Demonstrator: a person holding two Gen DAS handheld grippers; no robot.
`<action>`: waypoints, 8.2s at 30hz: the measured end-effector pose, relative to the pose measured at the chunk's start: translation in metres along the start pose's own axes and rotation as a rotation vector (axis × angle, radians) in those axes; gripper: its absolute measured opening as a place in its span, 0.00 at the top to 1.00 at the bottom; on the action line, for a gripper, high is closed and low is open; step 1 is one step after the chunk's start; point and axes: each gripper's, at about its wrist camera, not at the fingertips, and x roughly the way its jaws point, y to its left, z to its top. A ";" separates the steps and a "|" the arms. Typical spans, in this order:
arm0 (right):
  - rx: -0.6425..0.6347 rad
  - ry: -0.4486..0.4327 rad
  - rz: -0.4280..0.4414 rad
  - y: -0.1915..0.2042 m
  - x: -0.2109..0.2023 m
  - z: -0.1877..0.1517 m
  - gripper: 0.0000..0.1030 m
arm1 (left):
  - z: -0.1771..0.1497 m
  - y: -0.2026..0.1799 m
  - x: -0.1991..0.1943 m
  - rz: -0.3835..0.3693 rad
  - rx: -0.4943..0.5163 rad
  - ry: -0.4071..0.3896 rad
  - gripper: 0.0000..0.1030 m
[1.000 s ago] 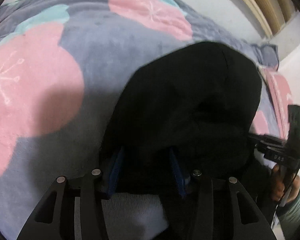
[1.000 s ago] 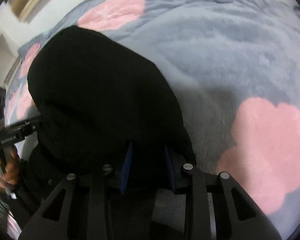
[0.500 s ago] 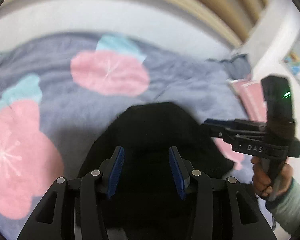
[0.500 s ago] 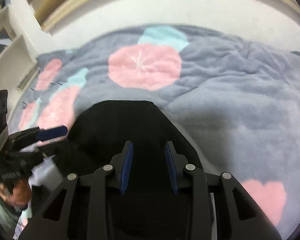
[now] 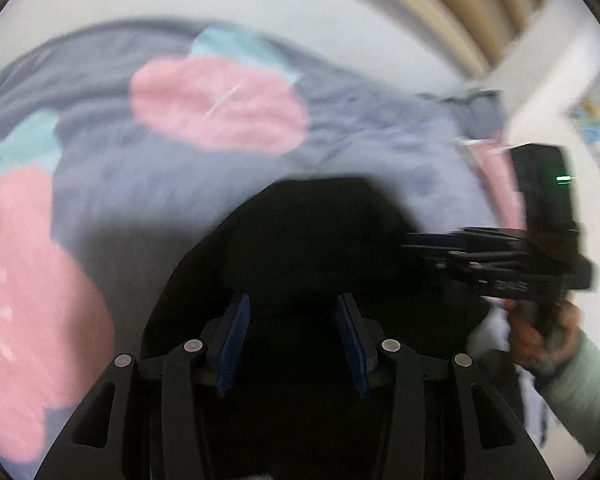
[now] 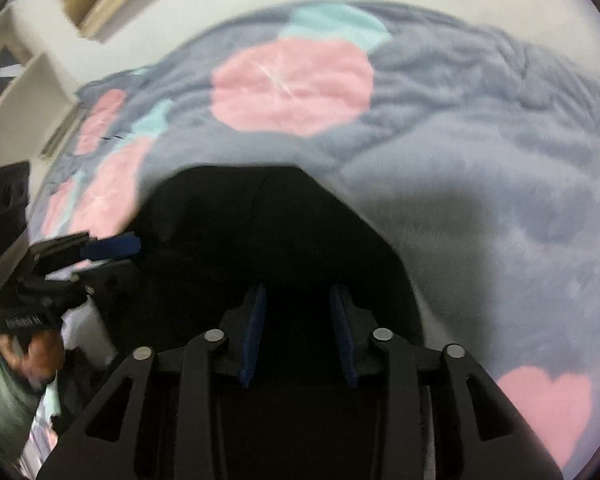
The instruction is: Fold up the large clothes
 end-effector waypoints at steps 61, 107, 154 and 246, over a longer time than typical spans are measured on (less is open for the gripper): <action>-0.160 0.023 -0.164 0.146 -0.204 -0.339 0.65 | -0.307 -0.162 -0.214 -0.079 0.071 0.108 0.70; 0.030 0.068 -0.143 0.168 -0.196 -0.375 0.51 | -0.351 -0.105 -0.231 0.047 -0.321 0.067 0.66; 0.495 -0.156 -0.245 0.054 -0.316 -0.672 0.49 | -0.594 -0.104 -0.298 0.156 -0.315 -0.081 0.53; 0.336 -0.149 -0.228 -0.005 -0.116 -0.304 0.76 | -0.276 0.017 -0.132 0.268 -0.400 -0.267 0.84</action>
